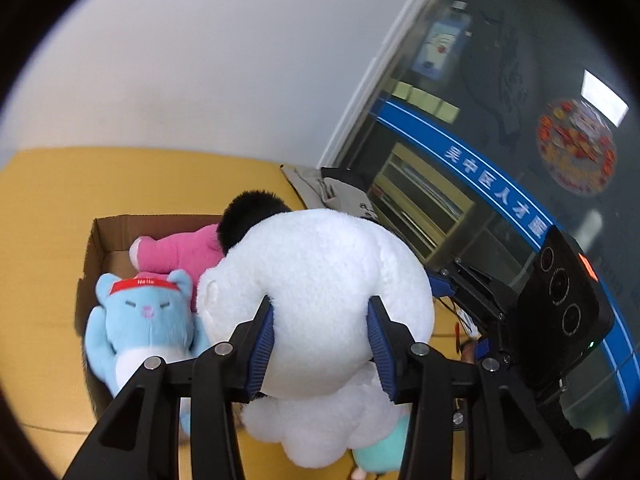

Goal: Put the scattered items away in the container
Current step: 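Carry the white panda with both grippers and lower it beside the blue bear, then open both grippers to release the white panda and withdraw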

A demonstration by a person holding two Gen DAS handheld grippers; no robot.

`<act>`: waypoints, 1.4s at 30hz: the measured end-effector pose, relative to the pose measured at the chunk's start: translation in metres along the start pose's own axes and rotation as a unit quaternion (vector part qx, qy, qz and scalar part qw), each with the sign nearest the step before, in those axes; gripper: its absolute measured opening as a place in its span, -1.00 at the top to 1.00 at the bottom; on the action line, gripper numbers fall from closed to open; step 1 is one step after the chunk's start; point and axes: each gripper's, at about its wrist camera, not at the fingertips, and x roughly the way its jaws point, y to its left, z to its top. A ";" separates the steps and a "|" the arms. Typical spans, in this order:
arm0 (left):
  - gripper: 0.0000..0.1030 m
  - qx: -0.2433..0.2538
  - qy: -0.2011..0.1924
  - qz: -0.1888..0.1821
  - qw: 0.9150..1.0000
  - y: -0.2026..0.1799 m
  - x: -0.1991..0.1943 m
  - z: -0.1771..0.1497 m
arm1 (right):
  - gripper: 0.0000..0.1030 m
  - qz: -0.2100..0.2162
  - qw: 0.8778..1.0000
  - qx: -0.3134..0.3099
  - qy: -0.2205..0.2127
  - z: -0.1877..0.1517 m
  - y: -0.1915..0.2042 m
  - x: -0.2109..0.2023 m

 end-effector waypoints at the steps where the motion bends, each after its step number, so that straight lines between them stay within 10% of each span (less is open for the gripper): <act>1: 0.16 -0.016 0.007 -0.004 1.000 0.010 0.012 0.003 | -0.36 0.006 1.000 -0.003 0.000 -0.003 -0.009 0.012; 13: 0.17 -0.108 0.071 0.023 0.991 0.098 0.105 -0.027 | -0.38 0.110 0.988 0.045 0.097 -0.063 -0.057 0.128; 18: 0.15 -0.069 0.108 0.043 0.991 0.090 0.125 -0.043 | -0.65 0.111 0.971 0.015 0.213 -0.078 -0.046 0.159; 26: 0.03 -0.013 0.053 0.060 0.997 0.071 0.082 -0.032 | -0.75 0.128 0.979 0.079 0.139 -0.059 -0.088 0.112; 32: -0.15 -0.038 0.058 0.064 0.996 0.093 0.096 -0.001 | -0.10 0.097 0.970 0.105 0.196 -0.061 -0.103 0.167; 42: -0.21 0.009 0.139 0.103 0.985 0.111 0.157 -0.021 | -0.02 0.116 0.955 0.139 0.234 -0.092 -0.096 0.183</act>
